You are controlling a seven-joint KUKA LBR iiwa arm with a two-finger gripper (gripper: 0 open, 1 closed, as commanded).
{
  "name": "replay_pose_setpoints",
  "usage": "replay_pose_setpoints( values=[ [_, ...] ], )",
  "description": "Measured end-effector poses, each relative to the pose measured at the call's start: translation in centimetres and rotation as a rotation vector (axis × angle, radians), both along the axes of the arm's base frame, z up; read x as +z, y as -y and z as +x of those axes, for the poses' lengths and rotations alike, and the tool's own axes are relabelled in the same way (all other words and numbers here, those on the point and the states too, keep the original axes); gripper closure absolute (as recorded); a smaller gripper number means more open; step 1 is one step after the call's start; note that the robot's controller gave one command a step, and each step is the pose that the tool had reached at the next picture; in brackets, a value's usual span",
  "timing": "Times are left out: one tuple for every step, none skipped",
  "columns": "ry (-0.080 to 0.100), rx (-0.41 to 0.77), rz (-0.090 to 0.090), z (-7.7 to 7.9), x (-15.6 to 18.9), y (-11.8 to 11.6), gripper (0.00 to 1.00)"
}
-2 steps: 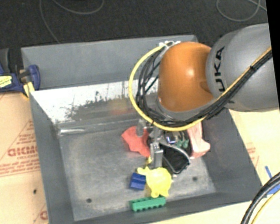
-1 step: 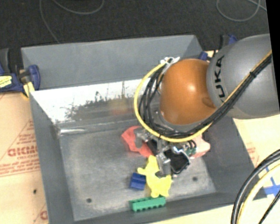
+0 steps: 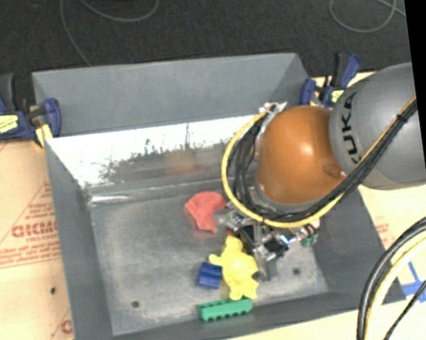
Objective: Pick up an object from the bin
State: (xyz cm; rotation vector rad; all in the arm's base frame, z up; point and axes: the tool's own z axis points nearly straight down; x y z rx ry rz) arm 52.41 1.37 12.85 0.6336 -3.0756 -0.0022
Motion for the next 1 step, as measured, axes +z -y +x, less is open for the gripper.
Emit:
replay_pose_setpoints(
  values=[
    [0.008, -0.019, 0.000, 0.02, 0.69, 0.48, 0.00]
  ],
)
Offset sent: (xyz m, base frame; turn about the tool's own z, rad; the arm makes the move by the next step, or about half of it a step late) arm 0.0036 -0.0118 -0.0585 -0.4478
